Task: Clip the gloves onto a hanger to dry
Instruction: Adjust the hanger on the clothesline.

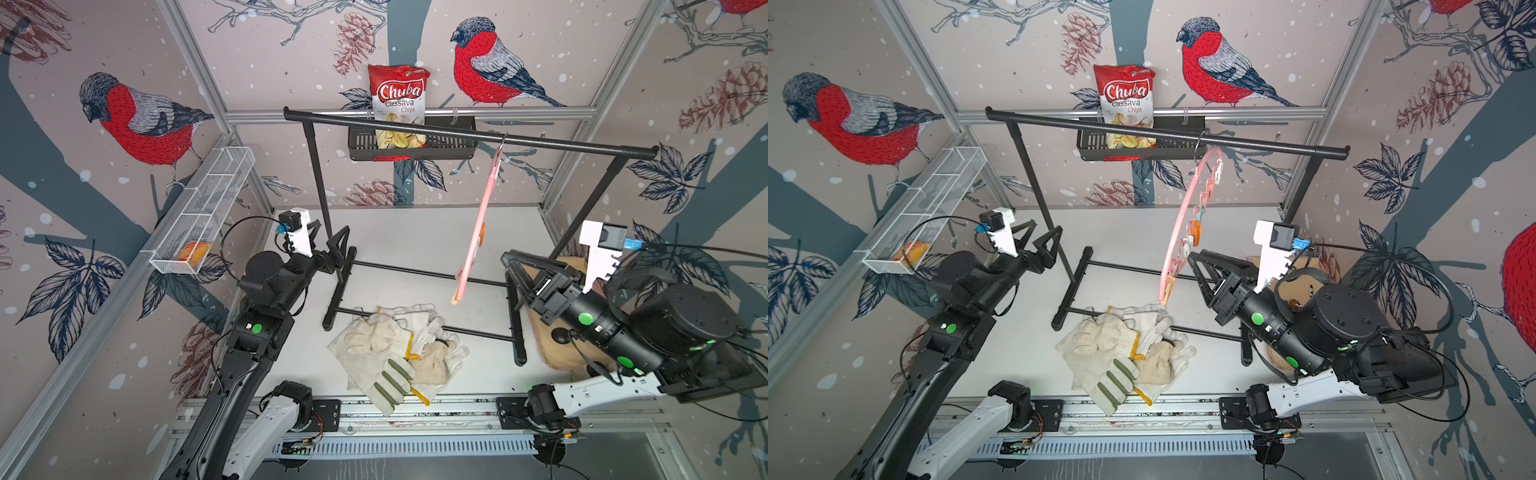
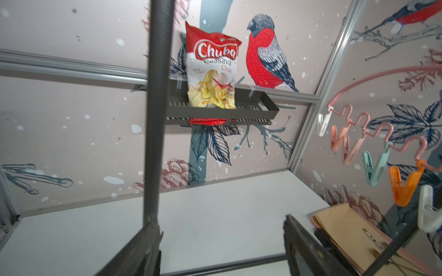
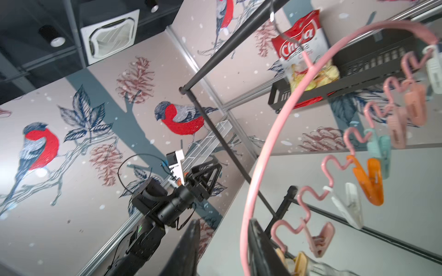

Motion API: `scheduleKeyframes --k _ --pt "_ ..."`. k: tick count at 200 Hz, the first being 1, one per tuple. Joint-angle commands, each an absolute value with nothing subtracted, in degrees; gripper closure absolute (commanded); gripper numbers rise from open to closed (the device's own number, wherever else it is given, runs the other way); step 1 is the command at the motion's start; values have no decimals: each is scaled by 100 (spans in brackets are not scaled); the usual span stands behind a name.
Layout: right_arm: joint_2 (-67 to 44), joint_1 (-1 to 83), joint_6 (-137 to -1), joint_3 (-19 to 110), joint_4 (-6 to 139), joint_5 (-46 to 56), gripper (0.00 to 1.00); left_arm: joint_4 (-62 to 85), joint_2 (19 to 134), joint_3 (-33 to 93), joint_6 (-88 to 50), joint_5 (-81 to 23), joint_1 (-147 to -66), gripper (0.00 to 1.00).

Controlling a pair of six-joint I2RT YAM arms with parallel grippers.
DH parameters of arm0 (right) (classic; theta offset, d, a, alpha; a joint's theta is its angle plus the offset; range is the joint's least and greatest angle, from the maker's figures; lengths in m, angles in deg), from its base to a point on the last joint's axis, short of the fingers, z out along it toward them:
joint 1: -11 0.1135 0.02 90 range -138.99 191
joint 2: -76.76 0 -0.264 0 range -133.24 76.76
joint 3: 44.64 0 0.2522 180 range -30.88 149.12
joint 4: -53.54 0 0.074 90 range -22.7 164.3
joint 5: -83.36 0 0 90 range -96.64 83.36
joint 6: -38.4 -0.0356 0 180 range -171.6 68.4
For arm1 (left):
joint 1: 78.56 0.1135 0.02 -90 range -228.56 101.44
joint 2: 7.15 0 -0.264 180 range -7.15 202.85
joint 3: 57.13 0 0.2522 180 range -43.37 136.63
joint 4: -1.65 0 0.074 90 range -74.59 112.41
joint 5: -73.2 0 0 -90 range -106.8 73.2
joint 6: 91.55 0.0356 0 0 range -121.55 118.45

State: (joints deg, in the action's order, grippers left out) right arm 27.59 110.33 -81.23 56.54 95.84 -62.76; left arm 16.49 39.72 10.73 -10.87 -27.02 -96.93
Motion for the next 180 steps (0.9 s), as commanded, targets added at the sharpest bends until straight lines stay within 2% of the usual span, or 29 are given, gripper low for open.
scheduleKeyframes --k 1,35,72,84,102,112,141,180 --pt "2865 11032 -7929 5621 9571 -7561 76 1794 4207 1208 -580 -2401 -10244 20" --pt "2960 11032 -7194 5384 8696 -8126 100 1753 4761 1349 -350 -1786 -11098 19" --pt "2558 10737 -7250 5452 8938 -7875 100 1602 4957 1523 -504 -1793 -11287 19" --pt "2368 10104 -7709 5569 9456 -7153 100 1648 5025 1565 -496 -1798 -11334 19" --pt "1934 8078 -8417 5596 10073 -4684 100 1754 5117 1625 -447 -1795 -11380 19" --pt "1754 7399 -8616 5455 10054 -3791 100 1799 5138 1652 -418 -1766 -11389 19" --pt "1825 6774 -8440 4795 9152 -3316 100 1929 5128 1676 -353 -1631 -11398 17" --pt "1786 5420 -8411 4830 9214 -2677 100 2089 5230 1727 -466 -1398 -11394 16"
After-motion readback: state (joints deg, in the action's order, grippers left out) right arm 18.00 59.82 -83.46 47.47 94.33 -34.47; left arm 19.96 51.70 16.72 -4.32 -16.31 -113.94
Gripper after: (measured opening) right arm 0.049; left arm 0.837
